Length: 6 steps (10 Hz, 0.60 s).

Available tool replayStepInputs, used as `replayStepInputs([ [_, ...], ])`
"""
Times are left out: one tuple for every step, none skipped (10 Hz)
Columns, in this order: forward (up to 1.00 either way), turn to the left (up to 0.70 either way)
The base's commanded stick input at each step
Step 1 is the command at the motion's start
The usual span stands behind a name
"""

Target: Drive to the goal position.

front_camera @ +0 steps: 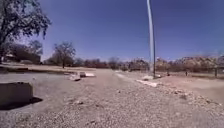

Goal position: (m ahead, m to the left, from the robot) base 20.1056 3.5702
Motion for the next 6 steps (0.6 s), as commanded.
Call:
replayStepInputs([
  [0.7,0.0],
  [0.7,0.0],
  [0.7,0.0],
  [0.7,0.0],
  [0.7,0.0],
  [0.7,0.0],
])
